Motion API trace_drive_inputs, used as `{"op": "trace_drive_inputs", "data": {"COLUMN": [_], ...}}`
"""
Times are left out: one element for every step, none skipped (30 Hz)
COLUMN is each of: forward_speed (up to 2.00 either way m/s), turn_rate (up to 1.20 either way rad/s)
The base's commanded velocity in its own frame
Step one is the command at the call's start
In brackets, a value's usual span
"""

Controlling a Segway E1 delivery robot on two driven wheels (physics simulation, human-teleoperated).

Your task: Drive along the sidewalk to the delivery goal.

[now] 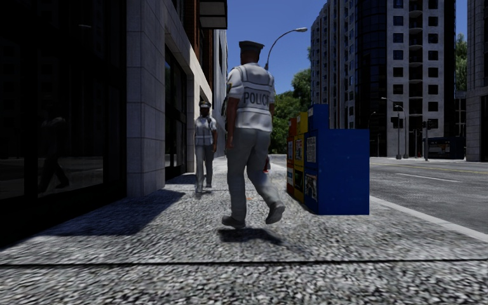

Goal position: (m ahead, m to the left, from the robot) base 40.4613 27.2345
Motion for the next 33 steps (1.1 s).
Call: {"op": "trace_drive_inputs", "data": {"forward_speed": [0.39,0.61,0.71,0.76,0.76,0.80,0.82,0.82,0.82,0.82,0.83,0.83,0.83,0.83,0.83,0.83,0.83,0.69,0.42,0.04,0.04,0.00,0.00,0.00,0.00,0.00,0.00,0.47,0.65,0.78,0.82,0.84,0.84], "turn_rate": [0.00,0.00,0.00,0.00,0.00,0.00,0.00,0.00,0.00,0.00,0.00,0.00,0.00,0.00,0.00,0.00,0.00,0.00,0.00,0.00,0.00,0.00,0.00,0.00,0.00,0.00,0.00,-0.61,-0.64,-0.64,-0.64,-0.64,-0.64]}}
